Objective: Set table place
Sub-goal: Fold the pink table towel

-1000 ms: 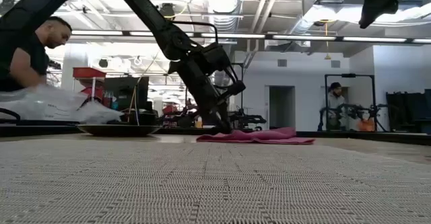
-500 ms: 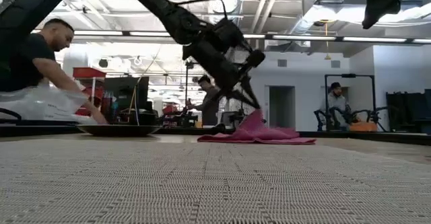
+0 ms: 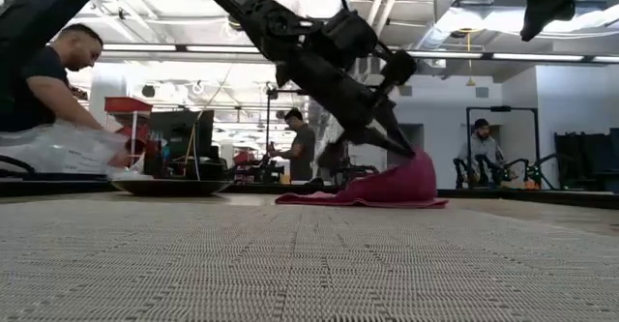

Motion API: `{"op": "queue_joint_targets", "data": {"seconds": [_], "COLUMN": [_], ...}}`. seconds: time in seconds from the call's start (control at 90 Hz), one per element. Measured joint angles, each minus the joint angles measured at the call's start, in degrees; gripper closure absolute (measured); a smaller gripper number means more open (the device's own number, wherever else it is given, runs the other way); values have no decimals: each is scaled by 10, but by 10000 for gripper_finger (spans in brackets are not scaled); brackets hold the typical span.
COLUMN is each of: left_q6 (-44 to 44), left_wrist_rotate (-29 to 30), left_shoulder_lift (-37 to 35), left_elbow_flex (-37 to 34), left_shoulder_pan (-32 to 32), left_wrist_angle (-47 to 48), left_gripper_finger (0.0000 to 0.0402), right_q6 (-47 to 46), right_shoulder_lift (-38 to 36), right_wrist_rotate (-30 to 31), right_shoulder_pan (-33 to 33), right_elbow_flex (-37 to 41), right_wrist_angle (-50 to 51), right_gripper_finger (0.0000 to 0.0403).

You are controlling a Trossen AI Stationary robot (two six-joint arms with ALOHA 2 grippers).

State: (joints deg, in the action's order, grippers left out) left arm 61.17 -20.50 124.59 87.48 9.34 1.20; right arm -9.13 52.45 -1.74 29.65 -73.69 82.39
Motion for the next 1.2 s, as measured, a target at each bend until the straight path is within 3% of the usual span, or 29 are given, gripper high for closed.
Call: {"op": "queue_joint_targets", "data": {"seconds": [0.122,0.211,0.378,0.689,0.867,1.2], "left_q6": [29,32,31,-52,-88,-114], "left_wrist_rotate": [-40,-39,-33,-51,-93,-95], "left_shoulder_lift": [22,22,21,21,21,17], "left_elbow_flex": [0,0,0,0,0,0], "left_shoulder_pan": [-4,-1,2,-3,-5,4], "left_wrist_angle": [-36,-39,-38,-83,-82,-73], "left_gripper_finger": [401,401,401,398,353,246], "right_q6": [2,5,6,21,21,21], "right_shoulder_lift": [0,-1,-1,0,0,0], "right_wrist_rotate": [-34,-70,-73,-94,-110,-121], "right_shoulder_pan": [0,0,0,0,0,0], "right_elbow_flex": [0,0,0,0,0,0], "right_wrist_angle": [1,0,0,2,3,9], "right_gripper_finger": [347,347,347,346,346,346]}}
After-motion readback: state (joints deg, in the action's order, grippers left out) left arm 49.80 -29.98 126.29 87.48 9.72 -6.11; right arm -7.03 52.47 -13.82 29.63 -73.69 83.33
